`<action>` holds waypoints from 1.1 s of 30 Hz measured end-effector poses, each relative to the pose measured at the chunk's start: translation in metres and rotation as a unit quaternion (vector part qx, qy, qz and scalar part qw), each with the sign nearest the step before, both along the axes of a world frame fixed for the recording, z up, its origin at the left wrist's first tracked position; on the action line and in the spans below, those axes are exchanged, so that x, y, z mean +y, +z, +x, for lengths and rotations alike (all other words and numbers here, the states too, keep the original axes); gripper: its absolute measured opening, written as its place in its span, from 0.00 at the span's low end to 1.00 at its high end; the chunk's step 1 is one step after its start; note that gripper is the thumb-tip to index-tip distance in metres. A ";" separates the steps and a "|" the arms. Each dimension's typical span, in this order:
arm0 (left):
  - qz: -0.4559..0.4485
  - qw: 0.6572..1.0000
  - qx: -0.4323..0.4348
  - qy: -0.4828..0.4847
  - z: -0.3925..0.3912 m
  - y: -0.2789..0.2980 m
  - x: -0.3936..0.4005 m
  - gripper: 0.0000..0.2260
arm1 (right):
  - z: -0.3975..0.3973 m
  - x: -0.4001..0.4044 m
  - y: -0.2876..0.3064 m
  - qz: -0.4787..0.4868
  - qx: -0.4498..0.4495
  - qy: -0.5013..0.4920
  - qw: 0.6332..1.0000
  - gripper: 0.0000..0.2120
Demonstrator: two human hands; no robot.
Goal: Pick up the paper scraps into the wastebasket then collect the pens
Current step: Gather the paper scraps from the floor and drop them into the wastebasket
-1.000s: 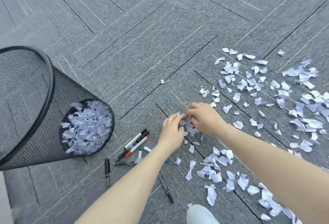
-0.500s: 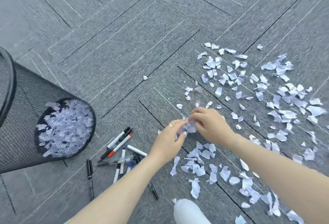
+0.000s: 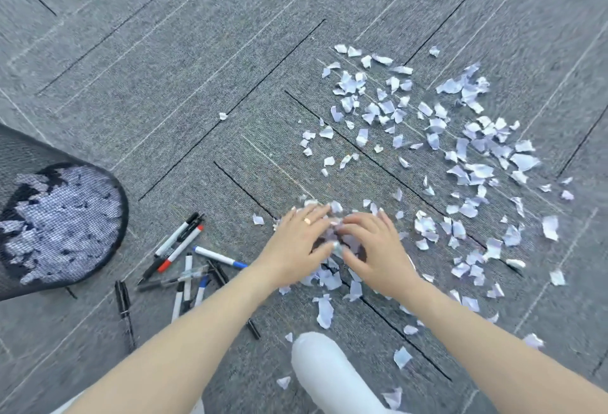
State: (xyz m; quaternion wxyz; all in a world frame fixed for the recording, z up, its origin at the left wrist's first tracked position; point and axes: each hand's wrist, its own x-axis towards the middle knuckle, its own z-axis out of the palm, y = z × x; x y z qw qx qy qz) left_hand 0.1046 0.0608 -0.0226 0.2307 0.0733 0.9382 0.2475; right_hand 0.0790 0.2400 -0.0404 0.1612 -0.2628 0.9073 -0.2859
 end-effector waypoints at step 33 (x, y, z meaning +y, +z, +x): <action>0.006 0.992 0.014 0.123 0.012 0.009 -0.005 0.09 | -0.030 -0.009 -0.013 0.078 0.151 0.153 0.973 0.10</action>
